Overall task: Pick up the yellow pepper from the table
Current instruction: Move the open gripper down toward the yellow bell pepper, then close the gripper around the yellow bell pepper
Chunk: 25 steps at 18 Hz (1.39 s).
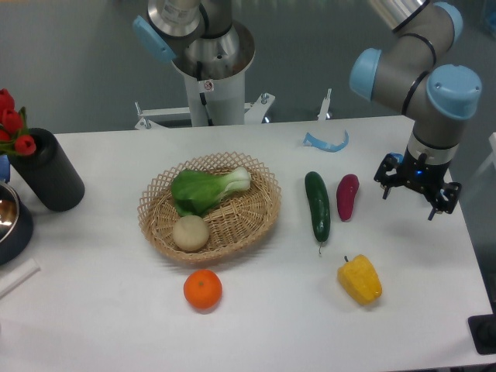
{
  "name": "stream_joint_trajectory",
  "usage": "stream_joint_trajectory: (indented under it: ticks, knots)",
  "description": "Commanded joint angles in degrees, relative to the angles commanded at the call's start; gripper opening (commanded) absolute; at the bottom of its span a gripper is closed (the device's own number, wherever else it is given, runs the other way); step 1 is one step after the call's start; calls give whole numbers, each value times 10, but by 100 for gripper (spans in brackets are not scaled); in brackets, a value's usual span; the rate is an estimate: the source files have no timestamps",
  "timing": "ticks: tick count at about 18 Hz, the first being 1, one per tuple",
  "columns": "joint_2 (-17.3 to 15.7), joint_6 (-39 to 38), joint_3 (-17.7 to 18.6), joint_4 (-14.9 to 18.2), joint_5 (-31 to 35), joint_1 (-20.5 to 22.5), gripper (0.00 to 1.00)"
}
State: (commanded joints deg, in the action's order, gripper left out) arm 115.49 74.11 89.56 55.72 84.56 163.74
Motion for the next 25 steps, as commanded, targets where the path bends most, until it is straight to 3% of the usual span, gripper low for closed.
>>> stream_joint_trajectory:
  ticks: [2,6,13,16,18,25]
  knots:
    - [1,-38,-3,1,-20,-1,100]
    - [21,-187,-15,0,-26,-22,100]
    - [75,-387,-104,7,-25,-64,100]
    - [98,-471,-118,4,7,-77,100]
    - [114,-510,-139,4,25,-95,100]
    - [141,-592,-156,1,27,-106,100]
